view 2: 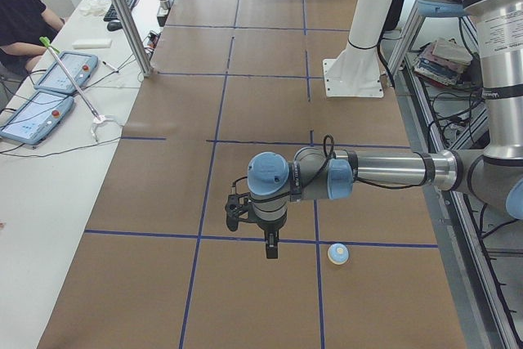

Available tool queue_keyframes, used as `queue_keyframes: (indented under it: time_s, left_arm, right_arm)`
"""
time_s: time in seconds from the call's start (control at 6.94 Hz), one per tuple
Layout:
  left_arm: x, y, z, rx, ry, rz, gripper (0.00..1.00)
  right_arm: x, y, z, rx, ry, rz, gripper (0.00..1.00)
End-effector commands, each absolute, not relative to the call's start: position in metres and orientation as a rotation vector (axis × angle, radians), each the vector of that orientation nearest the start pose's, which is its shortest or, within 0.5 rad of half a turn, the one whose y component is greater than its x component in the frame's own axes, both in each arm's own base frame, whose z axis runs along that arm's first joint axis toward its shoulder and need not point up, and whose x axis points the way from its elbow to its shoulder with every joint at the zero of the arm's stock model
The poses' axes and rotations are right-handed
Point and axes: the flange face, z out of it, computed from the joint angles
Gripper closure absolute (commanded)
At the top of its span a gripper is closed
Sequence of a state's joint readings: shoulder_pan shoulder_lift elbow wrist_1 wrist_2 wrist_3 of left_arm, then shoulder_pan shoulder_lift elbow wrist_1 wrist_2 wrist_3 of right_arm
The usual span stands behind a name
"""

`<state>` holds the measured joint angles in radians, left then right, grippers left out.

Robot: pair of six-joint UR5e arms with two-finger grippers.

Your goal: Place and press bell with both arms

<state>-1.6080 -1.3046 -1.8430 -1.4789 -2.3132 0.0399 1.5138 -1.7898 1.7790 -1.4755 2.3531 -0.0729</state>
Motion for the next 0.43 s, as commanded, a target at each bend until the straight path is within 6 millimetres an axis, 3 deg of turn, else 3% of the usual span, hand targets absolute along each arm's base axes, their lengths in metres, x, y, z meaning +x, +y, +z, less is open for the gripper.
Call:
queue_keyframes:
  time_s: [0.0,0.29]
  left_arm:
    - [-0.0797,-0.3706,0.6510,-0.052,0.745,-0.028,0.00]
    - [-0.0721,-0.3756,0.6472,-0.049,0.739,-0.005,0.00]
  right_arm:
    - [0.0393,-0.4059,0.6442,0.085,-0.785,-0.158,0.00]
    - [0.0391,-0.4068,0.6432,0.089,-0.787,-0.159,0.00]
